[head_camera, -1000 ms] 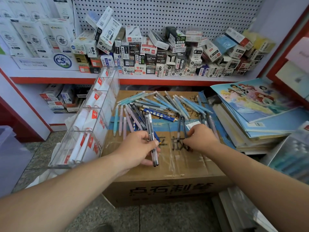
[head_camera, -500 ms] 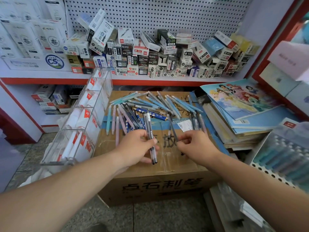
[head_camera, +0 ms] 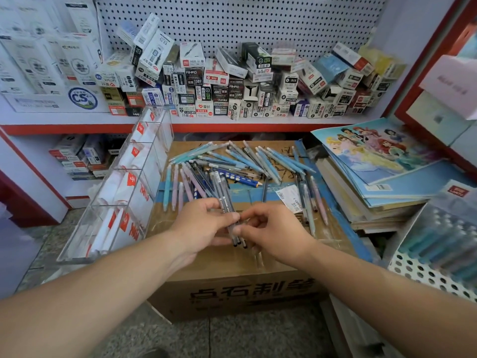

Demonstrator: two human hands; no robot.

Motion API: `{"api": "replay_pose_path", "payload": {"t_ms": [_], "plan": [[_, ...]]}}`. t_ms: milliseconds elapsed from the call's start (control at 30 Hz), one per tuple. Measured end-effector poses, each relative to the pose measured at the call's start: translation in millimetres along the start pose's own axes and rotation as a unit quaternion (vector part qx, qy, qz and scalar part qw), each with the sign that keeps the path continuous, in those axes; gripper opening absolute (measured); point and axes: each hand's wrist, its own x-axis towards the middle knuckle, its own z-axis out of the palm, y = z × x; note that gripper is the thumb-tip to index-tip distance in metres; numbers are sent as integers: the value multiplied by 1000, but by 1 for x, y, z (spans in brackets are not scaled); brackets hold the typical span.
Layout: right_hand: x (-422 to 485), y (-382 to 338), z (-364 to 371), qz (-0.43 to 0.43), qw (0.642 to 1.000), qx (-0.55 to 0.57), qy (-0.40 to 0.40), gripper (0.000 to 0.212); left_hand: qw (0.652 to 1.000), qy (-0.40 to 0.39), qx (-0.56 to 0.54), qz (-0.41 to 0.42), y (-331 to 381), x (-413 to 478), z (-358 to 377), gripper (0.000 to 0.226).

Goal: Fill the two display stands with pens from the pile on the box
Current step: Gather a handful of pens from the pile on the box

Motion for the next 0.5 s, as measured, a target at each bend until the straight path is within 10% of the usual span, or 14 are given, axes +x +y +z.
{"api": "replay_pose_path", "payload": {"t_ms": [233, 500], "plan": [[45, 27, -22, 124, 970, -170, 119, 21, 1000, 16, 21, 12, -5, 8, -12, 23], [65, 23, -22, 208, 951, -214, 79, 29, 999, 3, 53, 6, -8, 8, -9, 14]]}}
